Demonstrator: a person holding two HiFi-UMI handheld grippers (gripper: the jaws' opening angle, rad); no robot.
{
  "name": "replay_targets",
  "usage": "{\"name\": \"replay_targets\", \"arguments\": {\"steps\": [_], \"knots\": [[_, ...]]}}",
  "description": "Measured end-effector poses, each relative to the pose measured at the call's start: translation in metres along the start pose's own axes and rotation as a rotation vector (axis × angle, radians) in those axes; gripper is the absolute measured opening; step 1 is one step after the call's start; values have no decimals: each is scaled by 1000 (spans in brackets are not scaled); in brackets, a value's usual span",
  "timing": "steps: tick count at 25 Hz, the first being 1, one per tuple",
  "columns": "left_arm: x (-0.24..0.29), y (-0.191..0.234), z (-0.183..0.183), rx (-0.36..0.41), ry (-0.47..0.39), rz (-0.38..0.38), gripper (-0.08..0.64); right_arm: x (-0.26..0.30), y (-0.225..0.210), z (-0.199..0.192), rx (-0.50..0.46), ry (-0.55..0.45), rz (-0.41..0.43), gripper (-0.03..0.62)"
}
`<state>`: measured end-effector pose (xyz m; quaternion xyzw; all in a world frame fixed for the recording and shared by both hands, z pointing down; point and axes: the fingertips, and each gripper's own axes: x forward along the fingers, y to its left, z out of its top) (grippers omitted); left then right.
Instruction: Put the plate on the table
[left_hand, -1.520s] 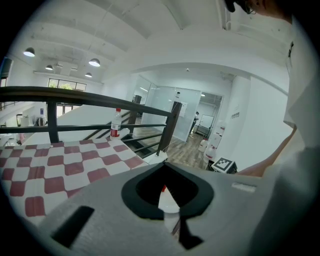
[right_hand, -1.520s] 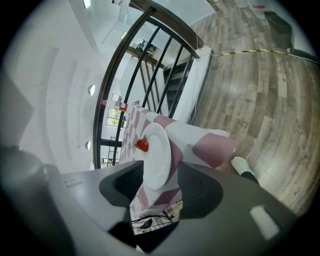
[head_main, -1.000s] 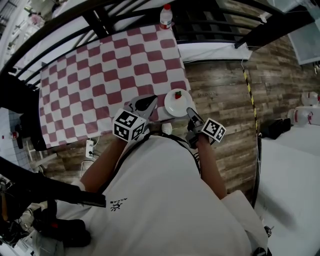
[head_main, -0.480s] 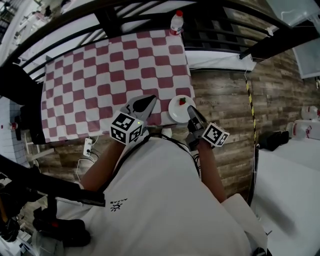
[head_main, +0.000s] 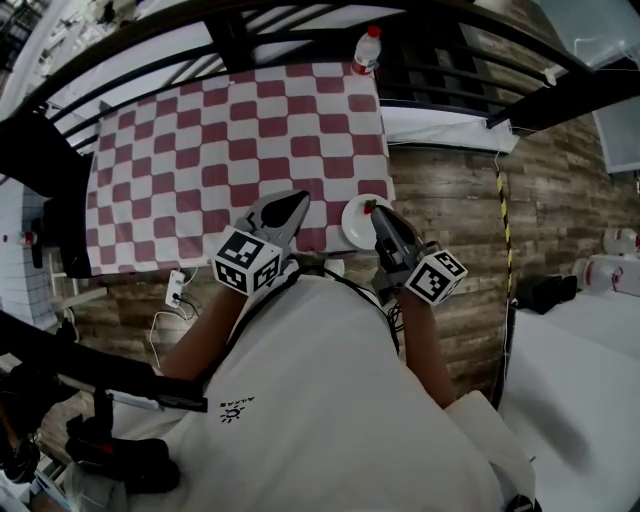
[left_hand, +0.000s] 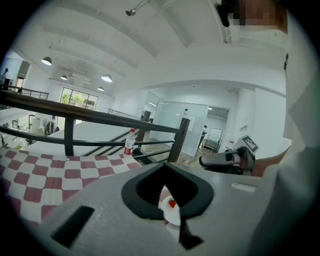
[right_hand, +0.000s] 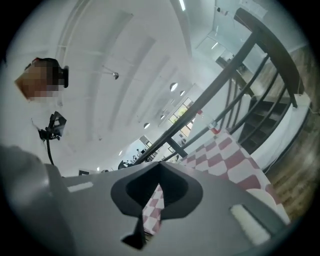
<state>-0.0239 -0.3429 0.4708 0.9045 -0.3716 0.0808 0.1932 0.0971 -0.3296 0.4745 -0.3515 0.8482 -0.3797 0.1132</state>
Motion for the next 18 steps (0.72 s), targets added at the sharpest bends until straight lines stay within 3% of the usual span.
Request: {"name": "replay_targets", "arguments": {"steps": [18], "knots": [[13,-9,-3,9,14,-15,2,-10,-6,0,-37,12,-7,6]]}}
